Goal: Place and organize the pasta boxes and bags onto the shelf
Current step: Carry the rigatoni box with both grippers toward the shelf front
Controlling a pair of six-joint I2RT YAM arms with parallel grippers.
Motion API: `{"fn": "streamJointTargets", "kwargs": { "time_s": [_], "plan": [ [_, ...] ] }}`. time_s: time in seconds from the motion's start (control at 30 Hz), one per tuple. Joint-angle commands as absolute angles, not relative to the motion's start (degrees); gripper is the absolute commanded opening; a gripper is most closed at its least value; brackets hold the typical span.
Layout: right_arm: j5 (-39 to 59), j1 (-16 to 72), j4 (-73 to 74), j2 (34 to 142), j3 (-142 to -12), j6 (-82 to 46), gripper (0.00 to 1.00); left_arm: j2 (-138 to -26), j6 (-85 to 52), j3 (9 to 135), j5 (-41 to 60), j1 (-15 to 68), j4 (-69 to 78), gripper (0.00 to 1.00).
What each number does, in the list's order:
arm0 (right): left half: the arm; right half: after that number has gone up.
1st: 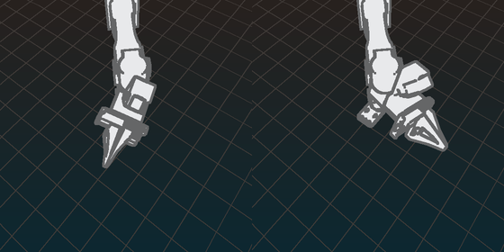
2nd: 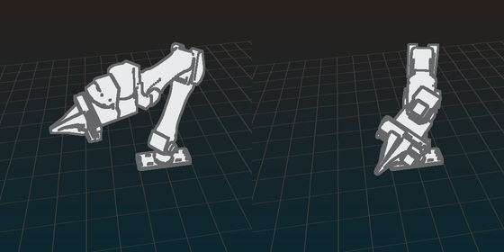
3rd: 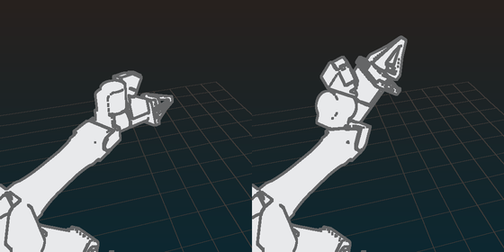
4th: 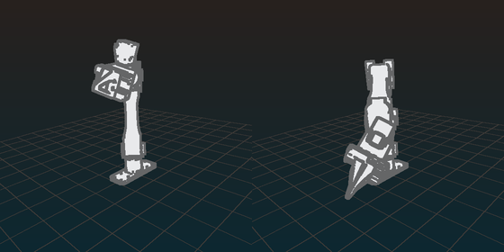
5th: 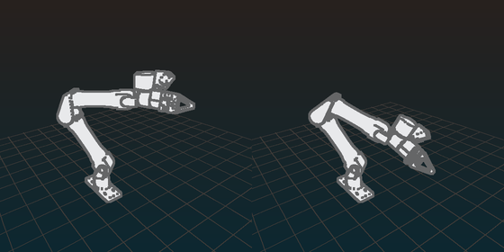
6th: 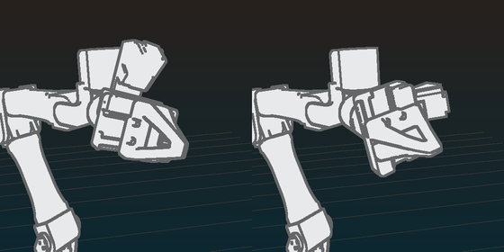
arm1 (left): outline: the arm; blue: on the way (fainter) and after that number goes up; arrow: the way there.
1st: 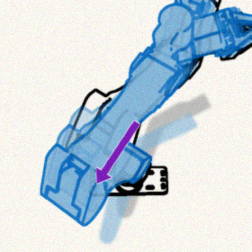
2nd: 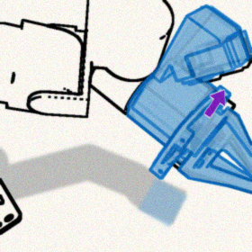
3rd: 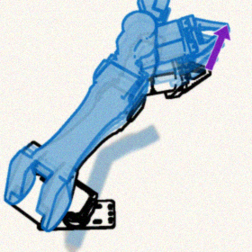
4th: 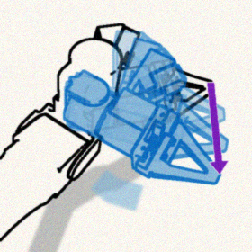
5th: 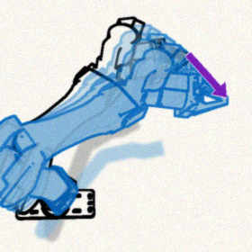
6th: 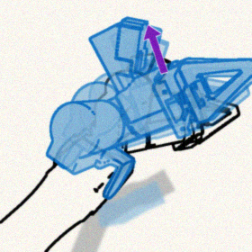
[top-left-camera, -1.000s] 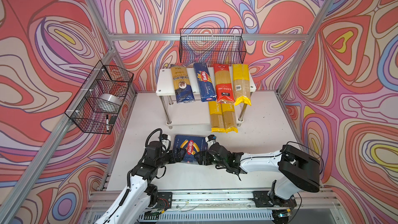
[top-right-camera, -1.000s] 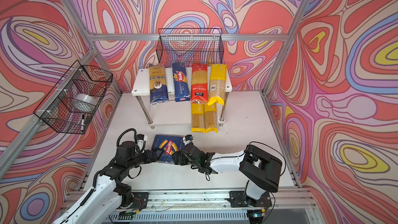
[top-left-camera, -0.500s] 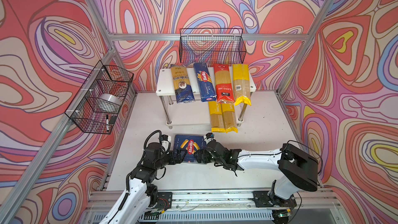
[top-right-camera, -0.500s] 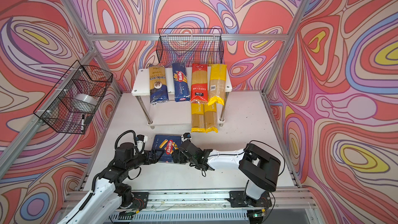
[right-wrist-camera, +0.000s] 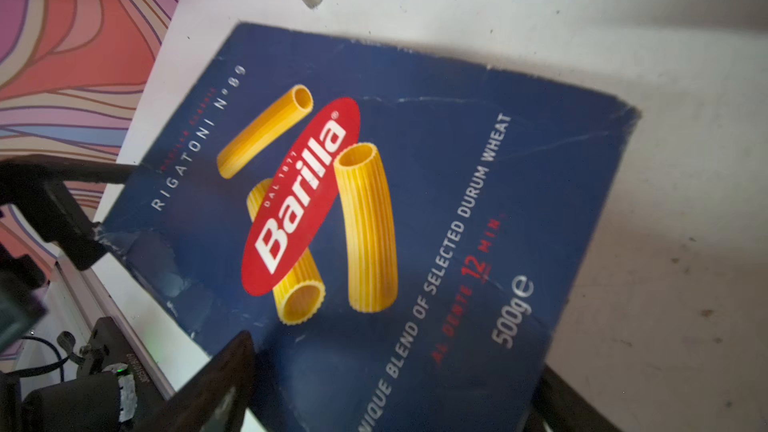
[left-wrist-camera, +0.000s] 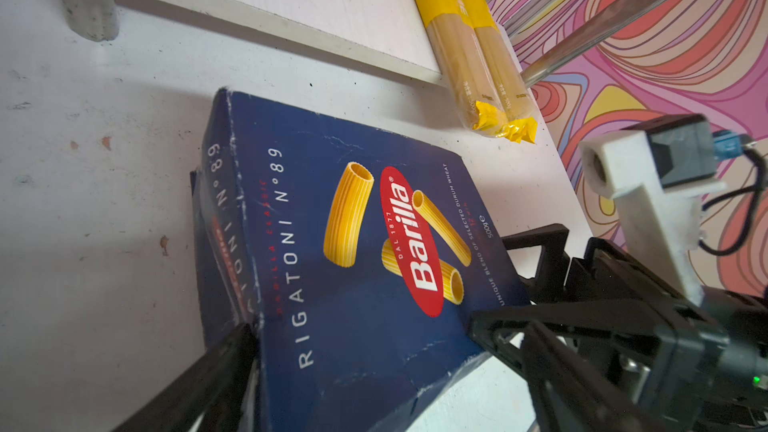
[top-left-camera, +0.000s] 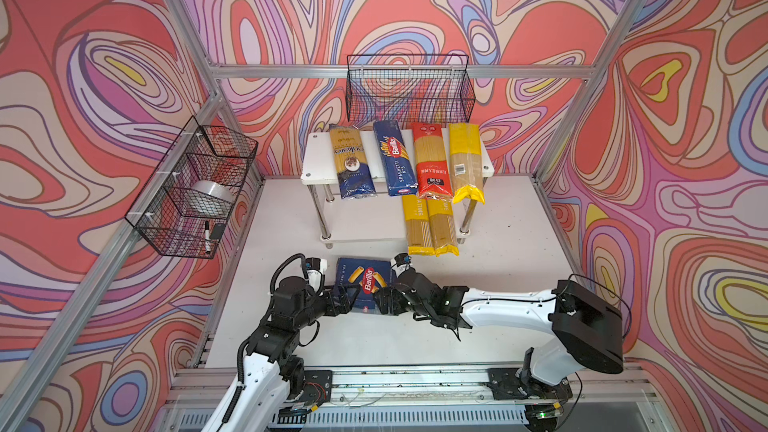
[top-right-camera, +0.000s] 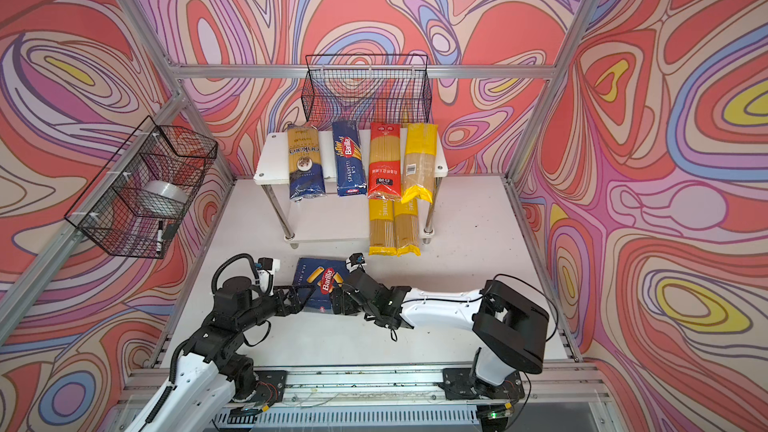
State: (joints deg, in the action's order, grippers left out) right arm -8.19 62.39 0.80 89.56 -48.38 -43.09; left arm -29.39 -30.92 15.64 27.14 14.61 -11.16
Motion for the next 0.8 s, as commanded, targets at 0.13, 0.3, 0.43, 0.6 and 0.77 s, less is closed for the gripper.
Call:
{"fn": "streamJointTargets", "kwargs": {
  "time_s": [0.13, 0.3, 0.43, 0.6, 0.77],
  "plan": [
    [-4.92, 64.88, 10.42, 85.67, -55.01, -38.43, 0.93, -31.01, -32.38, 21.24, 38.13, 15.97, -4.56, 1.0],
    [-4.74, 64.85, 10.96, 86.06, -56.07, -37.9, 0.93, -32.44, -32.13, 23.28, 37.77, 16.03, -3.63, 1.0],
    [-5.02, 64.84, 10.66, 86.13, -57.1, -37.11, 0.93, -33.37, -31.46, 25.32, 37.36, 16.07, -3.39, 1.0],
    [-5.75, 64.79, 9.25, 86.14, -58.81, -35.64, 0.93, -35.06, -30.46, 27.4, 37.26, 16.01, -3.54, 1.0],
    [-6.55, 64.78, 7.95, 86.27, -59.83, -34.63, 0.94, -36.4, -30.32, 27.77, 37.44, 16.08, -2.99, 1.0]
  ]
}}
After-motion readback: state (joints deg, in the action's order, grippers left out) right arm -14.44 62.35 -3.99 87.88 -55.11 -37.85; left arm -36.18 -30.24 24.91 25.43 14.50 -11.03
